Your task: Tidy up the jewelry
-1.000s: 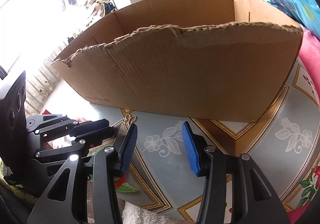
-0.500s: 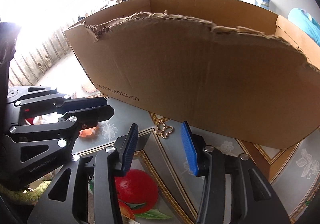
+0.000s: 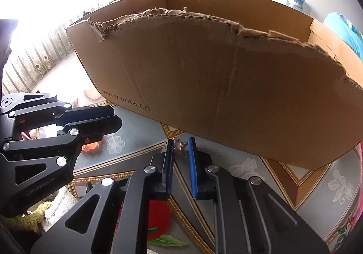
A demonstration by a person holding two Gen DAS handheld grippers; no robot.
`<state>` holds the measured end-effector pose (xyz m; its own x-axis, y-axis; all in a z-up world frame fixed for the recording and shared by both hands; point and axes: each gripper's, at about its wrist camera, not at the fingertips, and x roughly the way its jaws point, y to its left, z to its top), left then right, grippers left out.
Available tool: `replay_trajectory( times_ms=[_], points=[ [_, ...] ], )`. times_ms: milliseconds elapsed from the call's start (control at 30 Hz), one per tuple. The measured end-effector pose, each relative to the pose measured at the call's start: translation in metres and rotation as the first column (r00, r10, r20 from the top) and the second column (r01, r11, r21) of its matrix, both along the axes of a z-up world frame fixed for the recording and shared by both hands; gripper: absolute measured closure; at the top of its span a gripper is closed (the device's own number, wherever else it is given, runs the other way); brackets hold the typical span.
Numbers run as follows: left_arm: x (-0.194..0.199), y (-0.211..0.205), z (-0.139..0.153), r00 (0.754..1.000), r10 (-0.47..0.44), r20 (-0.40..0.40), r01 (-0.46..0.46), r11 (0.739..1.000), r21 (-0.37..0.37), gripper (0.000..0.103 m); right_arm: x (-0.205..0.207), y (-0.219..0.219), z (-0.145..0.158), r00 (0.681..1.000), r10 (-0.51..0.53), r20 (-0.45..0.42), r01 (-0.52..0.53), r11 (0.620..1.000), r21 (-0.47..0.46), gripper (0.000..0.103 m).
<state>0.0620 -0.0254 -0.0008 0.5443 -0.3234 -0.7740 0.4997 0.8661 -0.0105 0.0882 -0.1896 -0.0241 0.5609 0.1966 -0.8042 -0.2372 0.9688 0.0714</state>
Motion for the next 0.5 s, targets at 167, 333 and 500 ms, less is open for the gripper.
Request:
replay_trajectory(
  times_ms=[167, 333, 500],
  points=[
    [-0.001, -0.003, 0.0, 1.0, -0.01, 0.0, 0.01, 1.0, -0.001, 0.092, -0.005, -0.011, 0.001, 0.999, -0.045, -0.025, 0.045, 0.999, -0.007, 0.092],
    [-0.002, -0.008, 0.0, 1.0, -0.022, 0.001, 0.022, 1.0, -0.003, 0.092, -0.013, -0.018, 0.002, 0.995, -0.085, -0.046, 0.085, 0.996, -0.01, 0.092],
    [-0.004, -0.013, 0.001, 1.0, -0.031, 0.004, 0.031, 1.0, -0.001, 0.092, -0.016, -0.028, 0.002, 0.995, -0.098, -0.036, 0.099, 0.995, 0.0, 0.08]
  ],
)
